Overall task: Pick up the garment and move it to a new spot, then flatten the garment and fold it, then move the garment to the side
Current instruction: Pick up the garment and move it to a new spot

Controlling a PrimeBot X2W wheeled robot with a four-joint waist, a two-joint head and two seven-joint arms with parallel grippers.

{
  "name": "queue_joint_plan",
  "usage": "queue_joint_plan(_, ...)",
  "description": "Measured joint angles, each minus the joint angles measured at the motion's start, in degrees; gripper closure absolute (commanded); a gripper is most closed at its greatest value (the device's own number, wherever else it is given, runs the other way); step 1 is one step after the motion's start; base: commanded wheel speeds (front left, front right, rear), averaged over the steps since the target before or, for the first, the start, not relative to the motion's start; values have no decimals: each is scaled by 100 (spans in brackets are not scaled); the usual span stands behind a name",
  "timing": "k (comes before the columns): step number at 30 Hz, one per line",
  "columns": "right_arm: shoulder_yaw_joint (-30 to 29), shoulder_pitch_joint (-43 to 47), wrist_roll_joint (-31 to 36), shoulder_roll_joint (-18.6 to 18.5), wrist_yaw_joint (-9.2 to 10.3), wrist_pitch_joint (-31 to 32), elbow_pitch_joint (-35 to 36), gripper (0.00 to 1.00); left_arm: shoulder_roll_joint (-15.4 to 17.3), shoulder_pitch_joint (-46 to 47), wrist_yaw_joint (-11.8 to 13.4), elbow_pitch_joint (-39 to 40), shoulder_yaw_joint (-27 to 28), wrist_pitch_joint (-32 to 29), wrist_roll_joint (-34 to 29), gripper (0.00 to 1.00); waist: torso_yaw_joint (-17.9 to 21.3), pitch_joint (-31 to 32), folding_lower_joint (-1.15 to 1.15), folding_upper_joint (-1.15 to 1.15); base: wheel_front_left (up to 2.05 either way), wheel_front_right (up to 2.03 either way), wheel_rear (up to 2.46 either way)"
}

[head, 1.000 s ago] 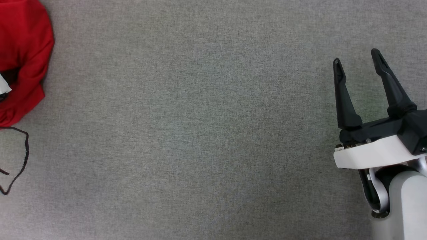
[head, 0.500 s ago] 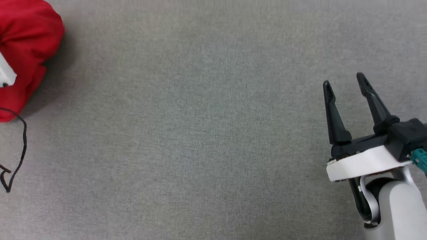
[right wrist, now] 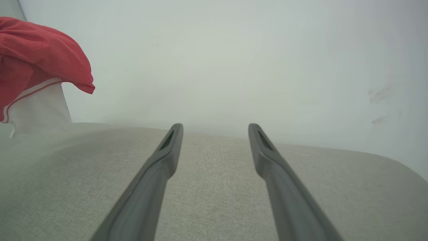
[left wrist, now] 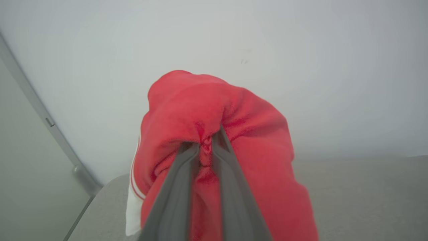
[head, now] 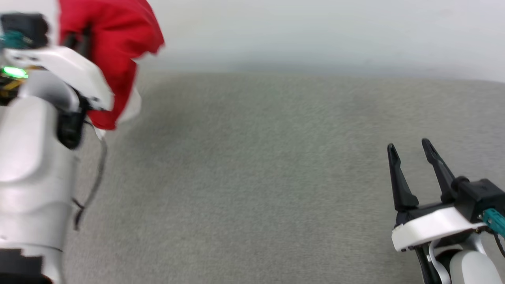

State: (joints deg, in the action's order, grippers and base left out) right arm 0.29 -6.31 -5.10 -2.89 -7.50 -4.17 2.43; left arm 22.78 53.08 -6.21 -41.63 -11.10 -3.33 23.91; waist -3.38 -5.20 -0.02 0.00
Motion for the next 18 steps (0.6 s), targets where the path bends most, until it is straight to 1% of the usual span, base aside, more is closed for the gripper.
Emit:
queue_joint_plan(5,-104,283,-1,-1,0,90,47,0,-516,-538,22,631,-233,201,53,100,335,346,0,0,0,0,0)
queue_joint_plan(7,-133,354,1,-1,0,131,90,0,-781,-798,36,904,-346,259,114,100,494,434,0,0,0,0,0)
queue_joint_plan(13,-174,448,1,-2,0,243,235,0,-1477,-1516,38,1546,-813,338,201,100,955,517,0,0,0,0,0)
queue_joint_plan(18,-162,486,-60,-2,0,252,299,0,-1789,-2239,-29,1758,-1397,409,256,100,1170,320,1,0,0,0,0)
